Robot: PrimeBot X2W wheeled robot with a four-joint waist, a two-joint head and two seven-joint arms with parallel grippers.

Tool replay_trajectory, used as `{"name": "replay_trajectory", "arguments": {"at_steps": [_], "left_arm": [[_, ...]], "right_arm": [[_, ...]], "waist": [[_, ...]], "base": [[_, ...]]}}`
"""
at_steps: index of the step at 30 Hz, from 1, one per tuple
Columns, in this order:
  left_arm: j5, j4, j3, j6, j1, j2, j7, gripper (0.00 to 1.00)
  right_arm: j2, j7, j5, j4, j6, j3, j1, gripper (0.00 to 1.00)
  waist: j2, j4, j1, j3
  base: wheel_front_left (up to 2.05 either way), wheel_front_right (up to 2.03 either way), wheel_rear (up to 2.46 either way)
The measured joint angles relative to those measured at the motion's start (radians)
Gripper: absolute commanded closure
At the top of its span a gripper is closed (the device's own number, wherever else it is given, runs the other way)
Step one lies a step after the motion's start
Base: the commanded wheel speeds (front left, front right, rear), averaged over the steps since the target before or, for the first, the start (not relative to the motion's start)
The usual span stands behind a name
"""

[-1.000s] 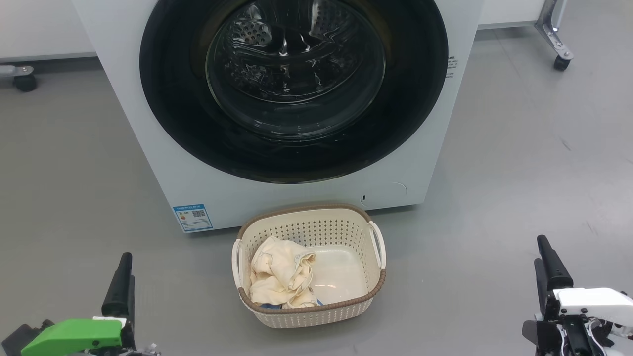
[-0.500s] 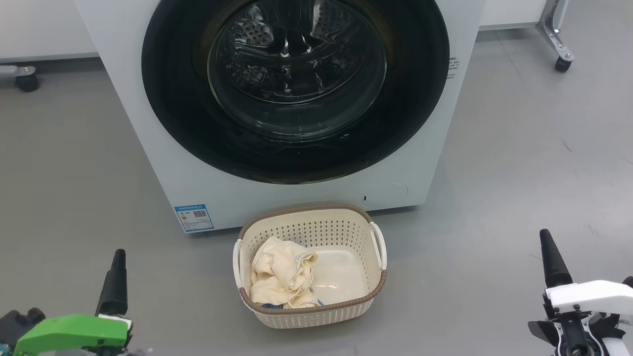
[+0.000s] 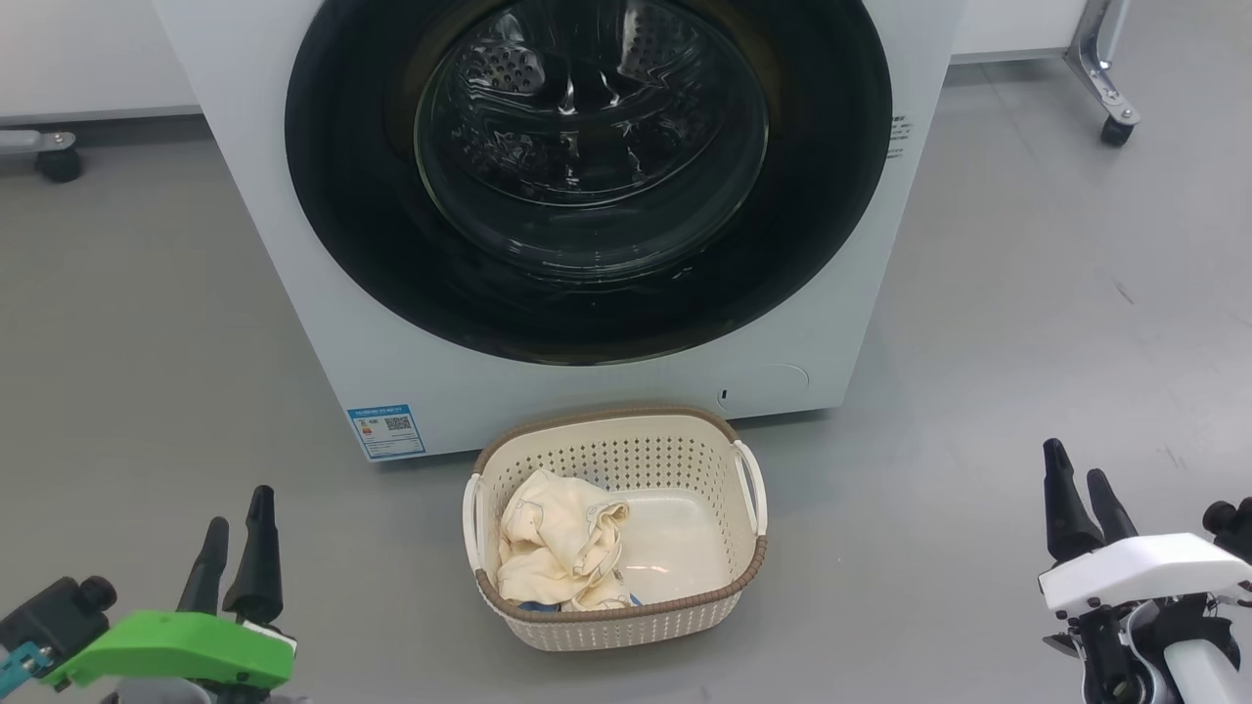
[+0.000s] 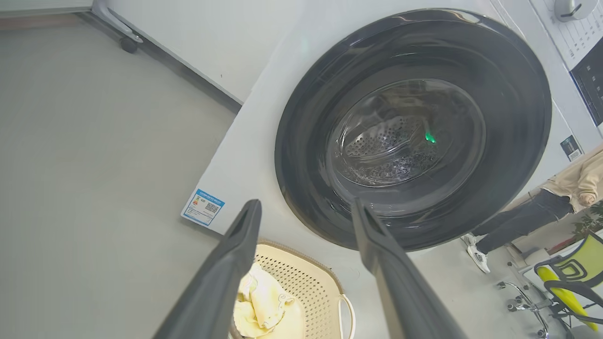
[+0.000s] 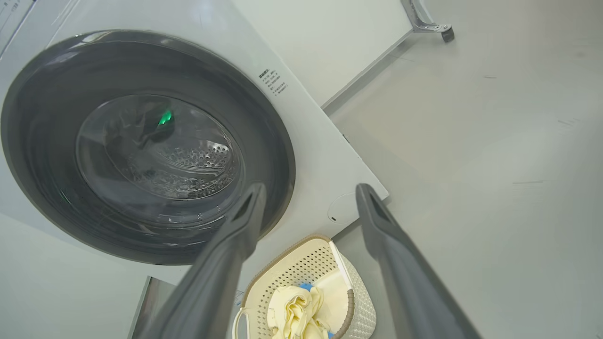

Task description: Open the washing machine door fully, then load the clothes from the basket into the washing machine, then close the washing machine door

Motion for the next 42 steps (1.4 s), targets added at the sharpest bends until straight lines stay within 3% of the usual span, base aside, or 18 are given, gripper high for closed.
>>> {"name": "replay_trajectory", "arguments": {"at_steps": [21,42], "left_arm": [[0.343,-0.012,-0.056,0.058,-0.005,0.007,-0.071,0.00],[0.606,-0.001,-0.091,0.073,-0.005,0.001,-0.148,0.00]], "right_arm": [[-0.022,-0.075,-0.306,0.027,-0.071,0.112,-0.017,0.00],[-0.038,-0.148,-0.578,0.025,-0.107,0.196,-0.040,0.00]], "waist": [[0.0000,0.004,0.0000,-0.007],[0.0000,0.008,0.0000,-0.005]], "base": [[0.00,0.00,0.00],[0.00,0.00,0.00]]}}
